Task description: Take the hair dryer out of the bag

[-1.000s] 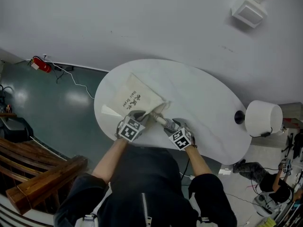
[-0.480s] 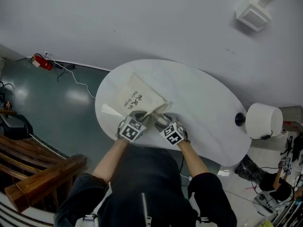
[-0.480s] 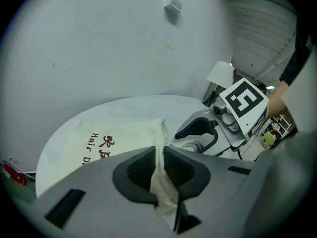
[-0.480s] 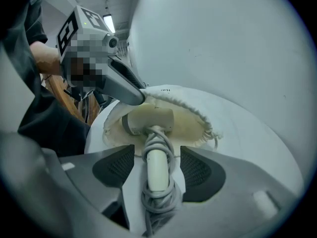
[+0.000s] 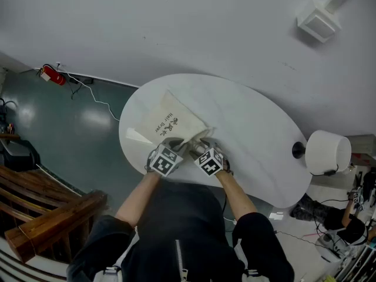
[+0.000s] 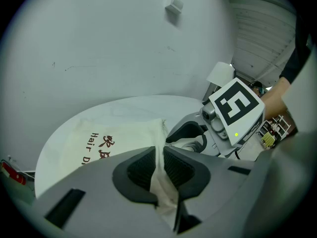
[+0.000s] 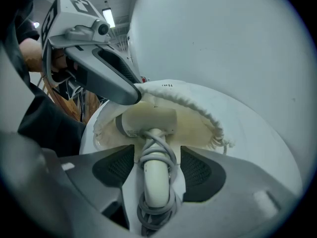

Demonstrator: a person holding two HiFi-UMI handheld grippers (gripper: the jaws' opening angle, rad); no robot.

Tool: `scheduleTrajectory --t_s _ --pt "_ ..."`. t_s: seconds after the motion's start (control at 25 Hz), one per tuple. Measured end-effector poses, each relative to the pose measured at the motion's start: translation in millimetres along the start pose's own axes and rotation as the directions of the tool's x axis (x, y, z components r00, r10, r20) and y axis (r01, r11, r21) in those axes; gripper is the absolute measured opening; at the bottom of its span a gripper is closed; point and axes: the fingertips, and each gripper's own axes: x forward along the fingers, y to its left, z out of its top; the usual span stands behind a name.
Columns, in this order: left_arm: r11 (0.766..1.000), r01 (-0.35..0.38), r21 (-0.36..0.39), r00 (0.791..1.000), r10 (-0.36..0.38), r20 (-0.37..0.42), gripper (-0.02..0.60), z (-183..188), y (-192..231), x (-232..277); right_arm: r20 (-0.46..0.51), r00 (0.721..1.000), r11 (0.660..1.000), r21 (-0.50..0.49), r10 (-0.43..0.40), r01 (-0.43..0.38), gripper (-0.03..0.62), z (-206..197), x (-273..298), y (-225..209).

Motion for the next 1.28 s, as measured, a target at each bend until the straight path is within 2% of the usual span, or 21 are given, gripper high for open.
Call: scheduleTrajectory --t_s 0.6,0.92,1.28 --pt "1.0 0.009 -0.009 1.0 -0.009 0.006 0.052 2.3 -0.6 -3.1 -0.143 0.989 0.997 -0.066 0.031 -0.04 0.284 -11.6 34.5 3.5" --pt "1.0 0.017 -0.01 1.0 -0.017 0.005 0.052 1.2 -1.5 -3.7 -0.15 0.989 0.993 -0.111 0.018 -0.034 0.284 -13.1 37.2 4.3" --pt "1.0 0.018 -0.011 1.0 -0.018 -0.003 0.052 -2.3 -0.4 -4.4 -0.165 0.986 0.995 -0.093 0.016 -0.032 0.27 -10.7 39.2 4.9"
